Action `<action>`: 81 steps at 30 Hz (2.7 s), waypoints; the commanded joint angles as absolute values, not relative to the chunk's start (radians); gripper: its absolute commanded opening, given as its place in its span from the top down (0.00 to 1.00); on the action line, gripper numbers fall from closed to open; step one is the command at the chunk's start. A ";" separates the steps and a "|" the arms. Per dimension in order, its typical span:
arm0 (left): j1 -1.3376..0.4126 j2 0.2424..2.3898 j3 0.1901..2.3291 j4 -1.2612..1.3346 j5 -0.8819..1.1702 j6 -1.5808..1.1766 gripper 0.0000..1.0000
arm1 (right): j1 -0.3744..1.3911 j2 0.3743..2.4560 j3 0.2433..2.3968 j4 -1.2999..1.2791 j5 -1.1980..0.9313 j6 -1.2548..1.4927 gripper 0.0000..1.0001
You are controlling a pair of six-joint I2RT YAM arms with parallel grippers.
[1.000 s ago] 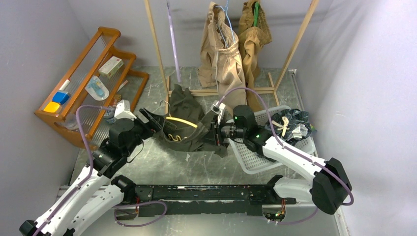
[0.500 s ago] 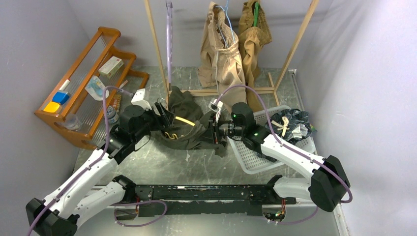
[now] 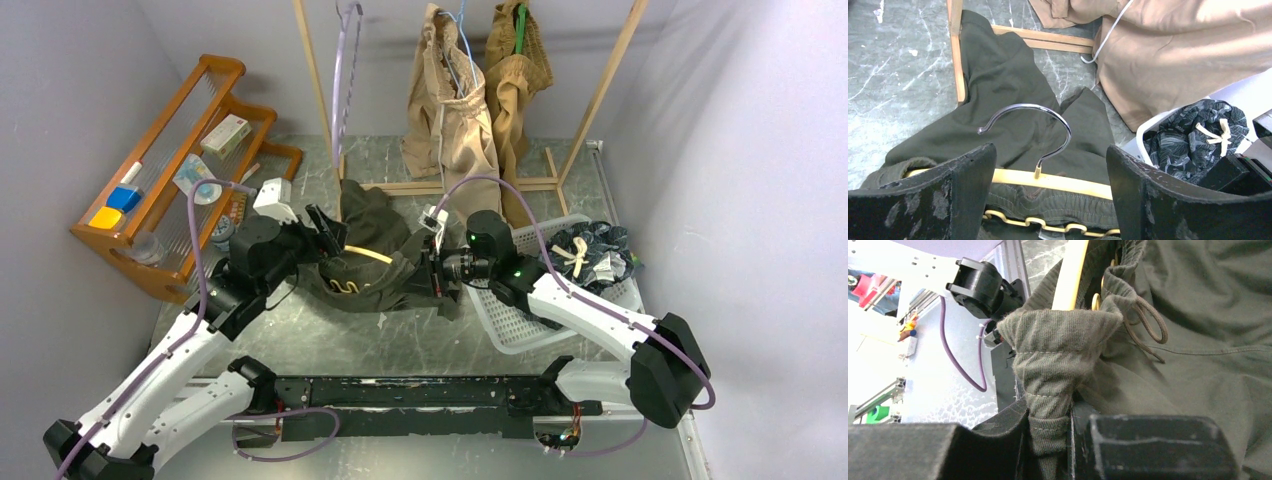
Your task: Remove the shorts from the hanger
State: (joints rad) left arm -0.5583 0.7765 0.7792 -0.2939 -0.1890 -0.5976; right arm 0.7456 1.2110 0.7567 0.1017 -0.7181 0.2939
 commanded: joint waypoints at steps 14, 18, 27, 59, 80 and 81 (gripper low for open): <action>-0.562 0.807 0.791 -0.258 -0.136 -0.559 0.45 | 0.755 1.224 0.803 0.255 -0.809 0.360 1.00; -0.563 0.795 0.784 -0.276 -0.150 -0.562 0.46 | 0.755 1.225 0.808 0.264 -0.791 0.371 1.00; -0.563 0.785 0.760 -0.296 -0.160 -0.559 0.51 | 0.756 1.240 0.816 0.280 -0.790 0.396 1.00; -0.562 0.715 0.768 -0.342 -0.282 -0.527 0.93 | 0.756 1.246 0.888 0.132 -0.822 0.355 0.41; -0.563 0.736 0.814 -0.394 -0.307 -0.505 0.93 | 0.791 1.334 1.062 -0.094 -0.638 0.206 0.25; -0.563 0.744 0.820 -0.400 -0.311 -0.504 0.93 | 0.801 1.341 1.065 -0.089 -0.641 0.202 0.29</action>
